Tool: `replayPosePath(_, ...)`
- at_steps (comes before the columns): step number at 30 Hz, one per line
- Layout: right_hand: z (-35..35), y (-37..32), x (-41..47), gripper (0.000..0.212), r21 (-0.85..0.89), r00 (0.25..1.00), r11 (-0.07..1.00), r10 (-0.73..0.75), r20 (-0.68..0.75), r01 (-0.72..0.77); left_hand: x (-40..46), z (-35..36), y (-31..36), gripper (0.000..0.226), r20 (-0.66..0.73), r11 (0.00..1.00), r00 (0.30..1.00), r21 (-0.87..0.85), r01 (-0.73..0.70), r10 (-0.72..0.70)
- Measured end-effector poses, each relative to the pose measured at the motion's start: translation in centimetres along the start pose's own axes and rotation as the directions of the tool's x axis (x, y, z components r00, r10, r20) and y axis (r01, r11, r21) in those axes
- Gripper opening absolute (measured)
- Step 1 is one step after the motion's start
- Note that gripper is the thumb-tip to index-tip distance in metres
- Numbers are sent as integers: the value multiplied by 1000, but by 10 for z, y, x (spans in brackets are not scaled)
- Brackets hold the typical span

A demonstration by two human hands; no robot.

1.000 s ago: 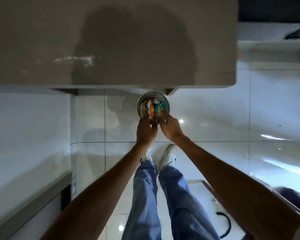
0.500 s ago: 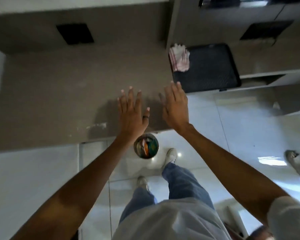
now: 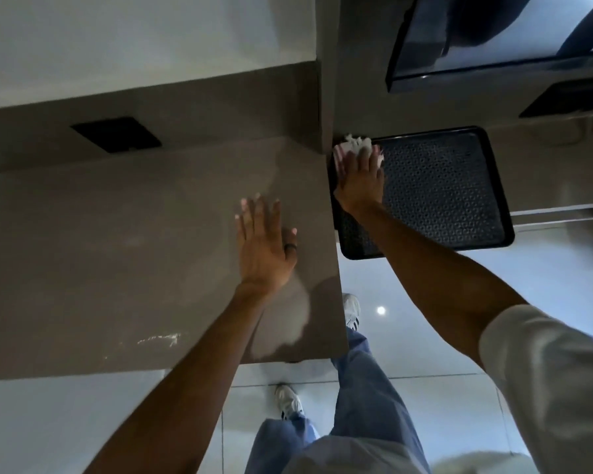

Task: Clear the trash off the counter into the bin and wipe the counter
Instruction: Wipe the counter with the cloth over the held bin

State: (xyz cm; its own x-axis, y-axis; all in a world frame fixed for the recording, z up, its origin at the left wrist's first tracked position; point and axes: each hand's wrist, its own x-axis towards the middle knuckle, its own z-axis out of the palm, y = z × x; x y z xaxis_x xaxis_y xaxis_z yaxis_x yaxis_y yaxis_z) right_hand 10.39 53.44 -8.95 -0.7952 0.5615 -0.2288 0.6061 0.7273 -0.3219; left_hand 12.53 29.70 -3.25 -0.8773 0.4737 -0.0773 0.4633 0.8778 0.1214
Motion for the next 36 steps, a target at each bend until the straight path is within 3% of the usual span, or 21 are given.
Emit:
replayPosePath(2, 13, 2, 6, 67, -42, 999, 999, 27, 34, -26, 3, 5, 2, 65, 25, 1000, 1000, 31, -3, 2)
replayPosePath(5, 14, 1, 10, 59, -88, 999, 995, 43, -25, -45, 3, 4, 3, 62, 45, 999, 999, 22, -27, 26)
replayPosePath(9, -11, -8, -13, 63, 46, 978, 996, 89, -188, -82, -14, -5, -6, 63, -10, 999, 999, 22, -41, 41)
replayPosePath(12, -22, -35, -81, 63, 67, 933, 994, -61, -355, 90, -42, -17, -17, 65, -58, 1000, 998, 1, -1, 1)
replayPosePath(16, 7, -63, -233, 63, -32, 893, 964, -256, -370, 263, -124, -21, -52, 65, -165, 999, 986, -24, 27, -31)
replayPosePath(18, 35, -70, -286, 66, -127, 938, 952, -298, -178, 279, -161, -15, -71, 66, -159, 999, 987, -38, 26, -31)
replayPosePath(20, 55, -65, -304, 73, -232, 969, 942, -244, 25, 243, -178, -10, -75, 70, -113, 999, 994, -48, 6, -11)
replayPosePath(22, 58, -69, -303, 75, -243, 979, 949, -200, 36, 202, -187, -7, -83, 73, -58, 999, 998, -40, 5, -7)
replayPosePath(24, 61, -81, -327, 69, -199, 969, 955, -237, -76, 218, -219, 6, -98, 68, -102, 999, 995, -41, -8, 4)
replayPosePath(27, 86, -78, -384, 65, -228, 874, 880, -457, -166, 417, -281, 41, -109, 62, -110, 998, 994, -58, -24, 17)
replayPosePath(30, 118, -64, -443, 56, -174, 804, 798, -592, -51, 576, -330, 71, -117, 58, -20, 997, 999, -72, 28, -29)
replayPosePath(32, 144, -50, -466, 57, -36, 826, 835, -535, 178, 549, -354, 93, -122, 57, 119, 995, 990, -65, 80, -72)
replayPosePath(34, 166, -37, -477, 66, 18, 832, 929, -338, 439, 369, -370, 116, -127, 60, 280, 988, 953, -66, 137, -113)
replayPosePath(36, 194, -23, -467, 70, 30, 799, 985, -157, 581, 171, -369, 146, -132, 64, 423, 969, 890, -93, 231, -171)
